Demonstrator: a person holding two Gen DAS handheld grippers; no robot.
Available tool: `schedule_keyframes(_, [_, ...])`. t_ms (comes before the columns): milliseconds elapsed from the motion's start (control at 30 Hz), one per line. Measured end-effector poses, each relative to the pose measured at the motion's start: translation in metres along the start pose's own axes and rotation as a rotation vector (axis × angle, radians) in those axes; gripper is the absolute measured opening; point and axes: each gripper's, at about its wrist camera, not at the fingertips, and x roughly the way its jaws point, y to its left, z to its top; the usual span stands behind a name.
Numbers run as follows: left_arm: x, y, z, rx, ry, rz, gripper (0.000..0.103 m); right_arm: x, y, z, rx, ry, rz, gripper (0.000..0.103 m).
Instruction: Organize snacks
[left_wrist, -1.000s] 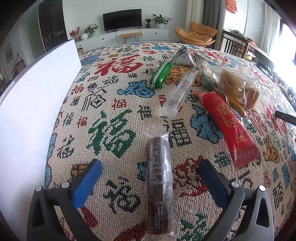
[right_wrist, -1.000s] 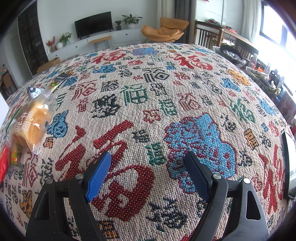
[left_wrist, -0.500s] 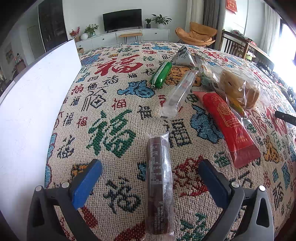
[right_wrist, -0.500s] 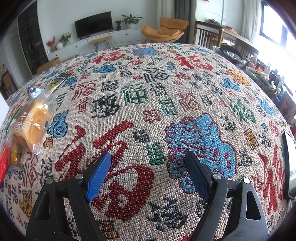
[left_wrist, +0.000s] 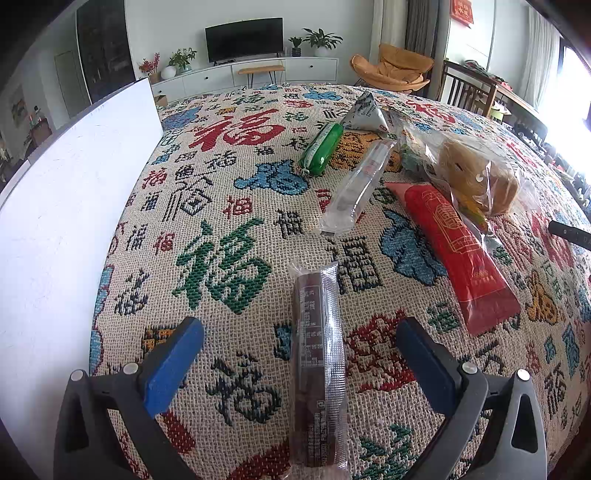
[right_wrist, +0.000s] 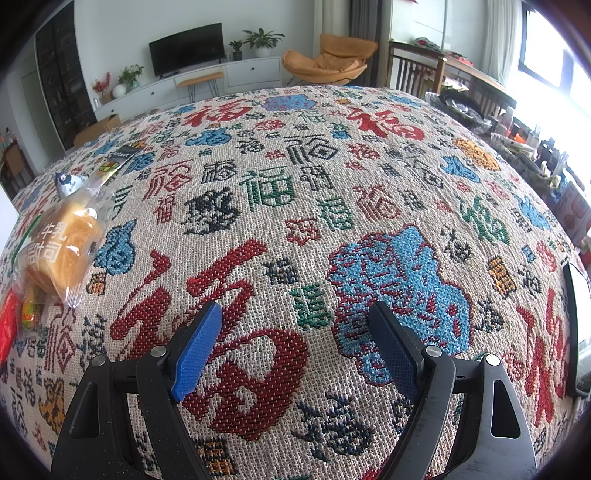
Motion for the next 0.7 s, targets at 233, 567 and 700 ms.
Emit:
schedule_keyframes(233, [0.0002,0.0001,0.0000,-0.001,0.000,0.000,0.103,0.0004,0.0001,0.0000,0.000,0.000,0.000,0.084])
schedule_keyframes(567, [0.0007,0.0005,-0.0003,-0.002,0.000,-0.001,0.103,0.0018,0.0030,0.0007,-0.009,0.005,0.000,0.087])
schedule_keyframes(700, [0.0009,0.0006,-0.0004,-0.001,0.000,0.001,0.103,-0.0005,0.0061,0.0005,-0.004,0.013,-0.010,0.087])
